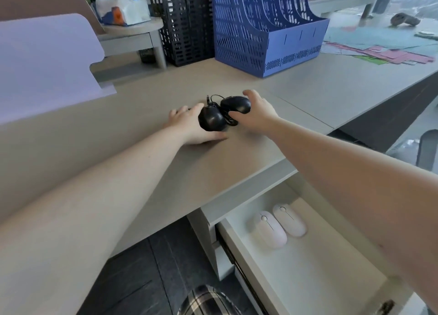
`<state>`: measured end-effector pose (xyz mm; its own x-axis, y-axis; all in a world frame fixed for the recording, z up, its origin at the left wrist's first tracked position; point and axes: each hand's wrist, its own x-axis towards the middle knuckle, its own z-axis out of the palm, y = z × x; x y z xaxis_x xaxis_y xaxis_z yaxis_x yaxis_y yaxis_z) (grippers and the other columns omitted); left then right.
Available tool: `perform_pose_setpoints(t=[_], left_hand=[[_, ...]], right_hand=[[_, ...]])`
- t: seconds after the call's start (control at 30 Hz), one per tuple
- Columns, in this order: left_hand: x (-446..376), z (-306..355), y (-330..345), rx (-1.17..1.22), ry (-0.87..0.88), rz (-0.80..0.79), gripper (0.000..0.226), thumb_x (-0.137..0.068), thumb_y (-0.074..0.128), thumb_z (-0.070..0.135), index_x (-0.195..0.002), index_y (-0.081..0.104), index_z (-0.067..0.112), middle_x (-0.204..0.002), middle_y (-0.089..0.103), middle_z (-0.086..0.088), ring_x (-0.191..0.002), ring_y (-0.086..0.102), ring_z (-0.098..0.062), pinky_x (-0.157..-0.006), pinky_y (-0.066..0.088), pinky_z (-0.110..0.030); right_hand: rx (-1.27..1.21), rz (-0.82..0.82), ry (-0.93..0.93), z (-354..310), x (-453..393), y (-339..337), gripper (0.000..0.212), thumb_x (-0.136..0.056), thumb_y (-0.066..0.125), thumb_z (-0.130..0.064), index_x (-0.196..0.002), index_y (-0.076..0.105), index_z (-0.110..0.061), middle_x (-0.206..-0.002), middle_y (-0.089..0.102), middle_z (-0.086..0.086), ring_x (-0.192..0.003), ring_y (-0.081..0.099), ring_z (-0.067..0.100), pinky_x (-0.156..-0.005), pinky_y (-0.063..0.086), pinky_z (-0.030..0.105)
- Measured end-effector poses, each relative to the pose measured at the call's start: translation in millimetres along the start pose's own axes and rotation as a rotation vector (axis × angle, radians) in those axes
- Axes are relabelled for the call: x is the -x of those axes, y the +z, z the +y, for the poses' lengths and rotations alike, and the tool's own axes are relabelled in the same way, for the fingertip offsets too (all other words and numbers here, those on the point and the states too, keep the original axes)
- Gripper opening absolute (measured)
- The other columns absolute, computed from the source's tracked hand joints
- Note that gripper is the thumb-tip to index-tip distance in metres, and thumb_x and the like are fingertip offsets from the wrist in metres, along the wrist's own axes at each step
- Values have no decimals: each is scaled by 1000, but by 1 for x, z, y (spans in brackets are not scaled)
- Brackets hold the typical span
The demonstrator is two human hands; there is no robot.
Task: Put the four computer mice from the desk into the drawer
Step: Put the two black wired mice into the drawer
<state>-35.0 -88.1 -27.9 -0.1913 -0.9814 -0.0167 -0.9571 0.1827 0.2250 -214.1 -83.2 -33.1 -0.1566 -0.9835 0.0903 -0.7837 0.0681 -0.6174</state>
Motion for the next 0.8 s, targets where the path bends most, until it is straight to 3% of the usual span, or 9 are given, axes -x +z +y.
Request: perform_pose_setpoints(t=[0.17,0.3,0.47,0.8], left_hand=[[-12,4,0,79,-4,-65,117,-39,53,91,-141,24,41,-153,30,-5,-144,21,-29,-114,20,-43],[-14,8,-6,125,10,-76,94,-50,67,76,-133,39,41,-138,44,-1,-132,37,-32,-106,32,-39],[-1,22,-3,186,-27,-1,83,-60,72,59,-134,42,38,-135,45,-4,-128,39,-34,-102,35,-34],[74,71,5,202,22,47,74,-59,71,60,-127,48,41,-130,48,-5,-120,40,-34,-100,36,-36]], right_hand=[[71,-24,-1,-5,-15,9,78,-78,66,-36,-145,29,-22,-140,47,13,-128,45,35,-99,44,42],[61,9,8,-2,-14,8,75,-79,64,-31,-145,31,-19,-141,48,13,-129,45,34,-100,45,42],[27,65,18,5,4,4,73,-80,63,-29,-144,33,-15,-138,51,13,-127,46,34,-98,44,40],[-157,212,126,27,91,-44,50,-81,62,-23,-128,50,-13,-120,62,9,-110,56,31,-79,42,29]])
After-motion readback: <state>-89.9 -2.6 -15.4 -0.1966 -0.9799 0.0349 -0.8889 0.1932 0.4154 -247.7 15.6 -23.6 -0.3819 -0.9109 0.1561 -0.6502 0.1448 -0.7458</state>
